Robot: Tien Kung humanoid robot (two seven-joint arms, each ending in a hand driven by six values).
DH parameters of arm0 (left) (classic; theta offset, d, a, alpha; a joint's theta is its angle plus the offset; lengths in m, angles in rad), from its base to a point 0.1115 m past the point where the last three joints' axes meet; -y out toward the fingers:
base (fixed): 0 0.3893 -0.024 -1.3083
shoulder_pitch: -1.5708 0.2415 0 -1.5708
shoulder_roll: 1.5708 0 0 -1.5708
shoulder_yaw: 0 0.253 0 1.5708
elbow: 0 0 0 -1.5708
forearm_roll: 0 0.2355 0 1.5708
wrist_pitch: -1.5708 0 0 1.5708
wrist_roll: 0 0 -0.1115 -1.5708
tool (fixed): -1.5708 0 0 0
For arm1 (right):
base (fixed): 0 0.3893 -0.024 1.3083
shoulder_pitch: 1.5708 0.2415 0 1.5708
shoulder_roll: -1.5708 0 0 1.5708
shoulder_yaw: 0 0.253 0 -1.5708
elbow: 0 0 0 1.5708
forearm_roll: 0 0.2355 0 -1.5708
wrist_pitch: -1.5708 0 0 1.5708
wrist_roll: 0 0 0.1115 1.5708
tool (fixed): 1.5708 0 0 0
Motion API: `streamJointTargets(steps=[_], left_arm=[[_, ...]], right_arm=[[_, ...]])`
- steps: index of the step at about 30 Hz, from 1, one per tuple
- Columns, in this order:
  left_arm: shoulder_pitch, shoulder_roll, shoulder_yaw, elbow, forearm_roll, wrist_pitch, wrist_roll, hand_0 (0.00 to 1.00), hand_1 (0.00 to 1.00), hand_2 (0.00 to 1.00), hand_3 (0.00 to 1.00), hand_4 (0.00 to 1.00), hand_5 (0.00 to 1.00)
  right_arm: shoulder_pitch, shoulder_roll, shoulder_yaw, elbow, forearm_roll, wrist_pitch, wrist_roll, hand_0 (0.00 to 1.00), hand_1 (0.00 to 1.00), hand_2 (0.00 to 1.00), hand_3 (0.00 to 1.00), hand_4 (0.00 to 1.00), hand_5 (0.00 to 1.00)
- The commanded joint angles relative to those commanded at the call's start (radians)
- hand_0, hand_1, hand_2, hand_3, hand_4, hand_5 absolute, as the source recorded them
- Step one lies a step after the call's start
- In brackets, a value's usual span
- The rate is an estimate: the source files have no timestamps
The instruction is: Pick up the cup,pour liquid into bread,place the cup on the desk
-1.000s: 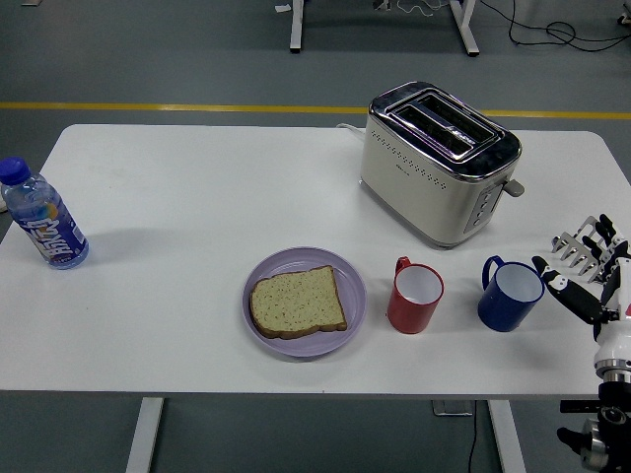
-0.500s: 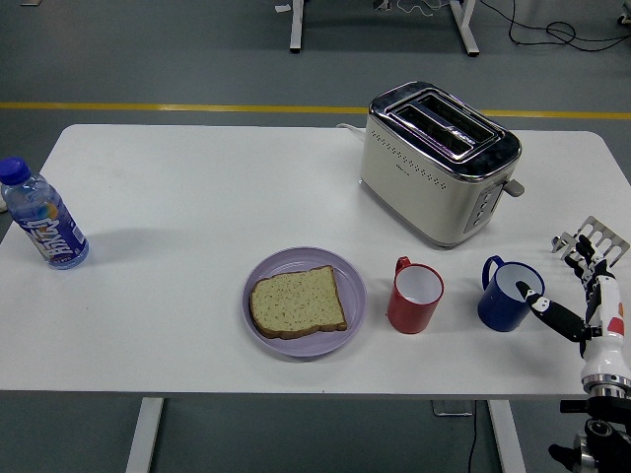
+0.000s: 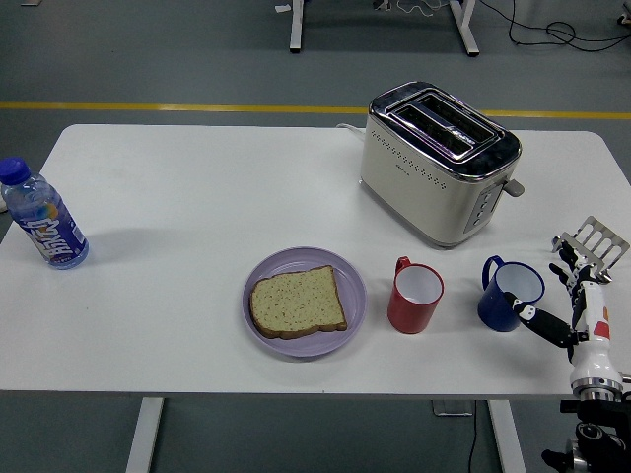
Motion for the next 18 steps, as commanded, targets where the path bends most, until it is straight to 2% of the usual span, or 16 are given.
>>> streamJointTargets(steps=[18], left_arm=[[-0.005, -0.001, 0.010, 0.000, -0.022, 0.001, -0.005, 0.684, 0.692, 0.697, 0.549, 0.254, 0.998]], right_arm=[[0.032, 0.003, -0.041, -0.017, -0.001, 0.000, -0.001, 0.950, 0.845, 0.935, 0.938, 0.998, 0.016]])
